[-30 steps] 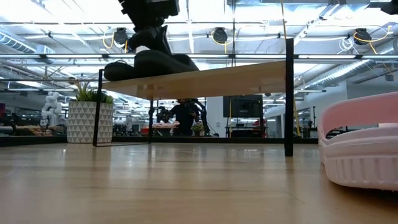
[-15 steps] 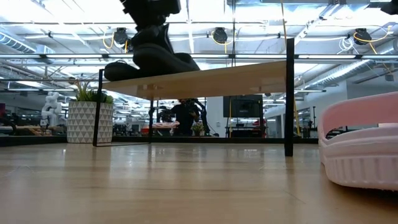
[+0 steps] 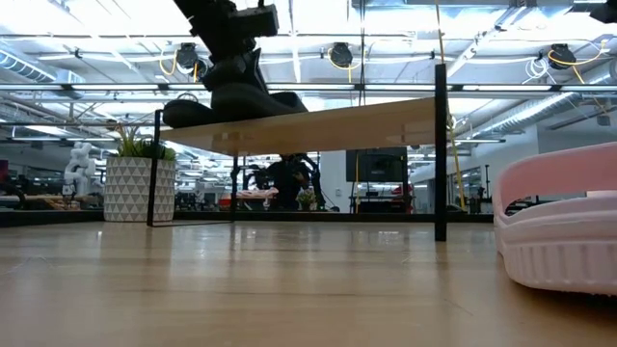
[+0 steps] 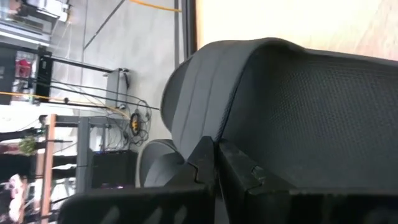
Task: Pick and place slides into the shelf
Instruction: Put the black slide on the shelf, then put the left pink slide on the shelf
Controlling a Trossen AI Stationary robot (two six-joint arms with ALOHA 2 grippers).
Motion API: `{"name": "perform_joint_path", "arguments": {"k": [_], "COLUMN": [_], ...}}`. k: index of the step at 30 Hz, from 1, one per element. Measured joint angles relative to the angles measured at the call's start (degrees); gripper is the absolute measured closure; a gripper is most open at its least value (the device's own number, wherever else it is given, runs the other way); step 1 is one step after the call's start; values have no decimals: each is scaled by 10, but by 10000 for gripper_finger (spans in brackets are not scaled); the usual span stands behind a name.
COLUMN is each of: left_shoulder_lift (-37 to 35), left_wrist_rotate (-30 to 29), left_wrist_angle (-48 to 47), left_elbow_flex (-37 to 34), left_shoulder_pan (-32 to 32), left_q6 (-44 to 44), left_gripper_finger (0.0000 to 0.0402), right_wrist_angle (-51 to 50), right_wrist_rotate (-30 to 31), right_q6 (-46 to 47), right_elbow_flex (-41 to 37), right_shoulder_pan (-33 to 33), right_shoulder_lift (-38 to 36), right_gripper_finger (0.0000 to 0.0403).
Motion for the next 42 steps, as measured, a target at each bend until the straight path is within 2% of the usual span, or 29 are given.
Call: {"name": "perform_joint_path", "arguments": {"k": [14,33,38,42], "left_shoulder_lift": [0,1,2,1], "left_wrist_rotate": [-9,-30,-72,-83], "left_wrist_angle": [4,5,4,5], "left_elbow_flex": [-2,-3,-3,-3], "left_shoulder_pan": [0,-7,-15,-22], "left_q6": [1,-7,-7,0], "left_gripper_finger": [395,306,279,259], "right_wrist_angle": [-2,-2,-2,-2], "right_wrist_rotate": [0,-1,-1,-1], "right_q6": [-7,-7,-7,-7], "right_elbow_flex": [0,0,0,0], "right_shoulder_pan": [0,0,0,0], "right_shoulder_lift": [0,0,0,0], "right_gripper_finger": [216,216,216,216]}}
